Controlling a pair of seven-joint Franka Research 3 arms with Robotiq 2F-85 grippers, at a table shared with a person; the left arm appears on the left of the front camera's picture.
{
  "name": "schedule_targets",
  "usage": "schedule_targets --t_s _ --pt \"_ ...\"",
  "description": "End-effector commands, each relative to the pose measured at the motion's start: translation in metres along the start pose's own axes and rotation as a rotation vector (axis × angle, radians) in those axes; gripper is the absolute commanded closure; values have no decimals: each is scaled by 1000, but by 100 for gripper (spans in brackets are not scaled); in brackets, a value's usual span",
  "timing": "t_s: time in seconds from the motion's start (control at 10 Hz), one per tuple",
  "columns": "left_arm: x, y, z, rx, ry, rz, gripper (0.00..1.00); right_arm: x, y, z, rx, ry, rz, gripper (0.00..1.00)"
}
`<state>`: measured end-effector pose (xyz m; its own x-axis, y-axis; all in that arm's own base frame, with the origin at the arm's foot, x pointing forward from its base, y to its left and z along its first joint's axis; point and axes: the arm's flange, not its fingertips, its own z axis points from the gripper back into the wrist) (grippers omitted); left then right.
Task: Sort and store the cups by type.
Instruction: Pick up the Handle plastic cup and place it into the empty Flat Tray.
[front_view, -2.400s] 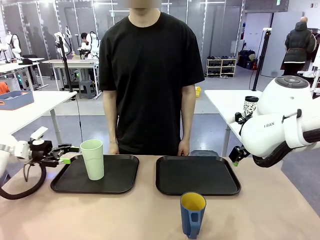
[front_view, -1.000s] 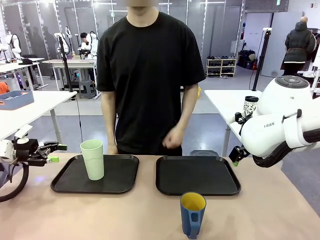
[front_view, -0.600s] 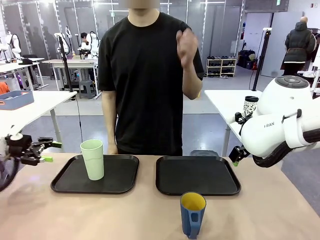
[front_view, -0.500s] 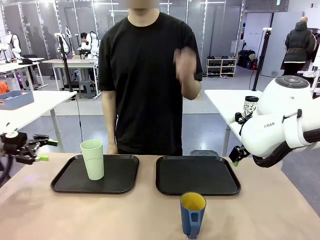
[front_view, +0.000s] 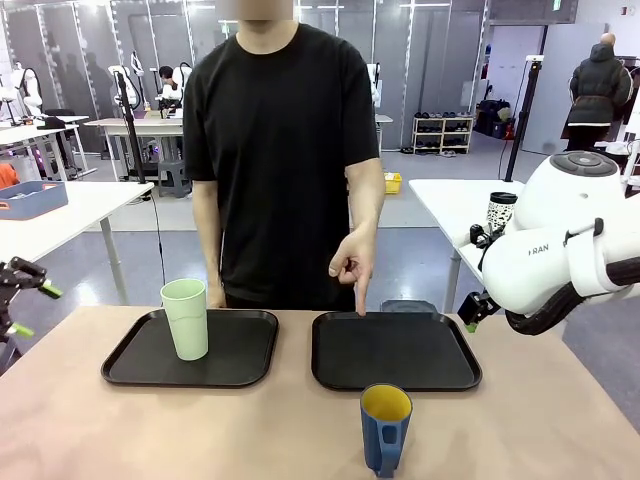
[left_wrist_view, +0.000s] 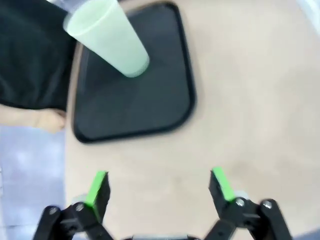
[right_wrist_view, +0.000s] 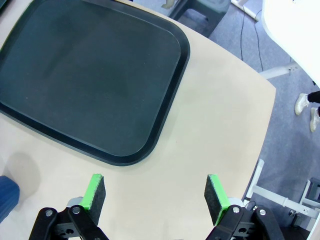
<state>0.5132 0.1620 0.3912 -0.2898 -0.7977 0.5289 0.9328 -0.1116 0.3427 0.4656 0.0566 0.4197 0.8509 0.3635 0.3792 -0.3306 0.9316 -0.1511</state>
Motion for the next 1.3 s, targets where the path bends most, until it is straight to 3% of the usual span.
schedule_targets --t_s 0.0,0.4,1.1,1.2 --pt "14 -18 -16 -92 179 49 0 0 -1 -1 1 -1 -2 0" --pt "4 -6 -24 -126 200 81 0 0 -1 -1 1 -1 -2 0" --pt "5 -16 -19 -94 184 48 0 0 0 0 0 0 0 0" --pt "5 -16 -19 -94 184 48 0 1 4 9 52 -56 142 0"
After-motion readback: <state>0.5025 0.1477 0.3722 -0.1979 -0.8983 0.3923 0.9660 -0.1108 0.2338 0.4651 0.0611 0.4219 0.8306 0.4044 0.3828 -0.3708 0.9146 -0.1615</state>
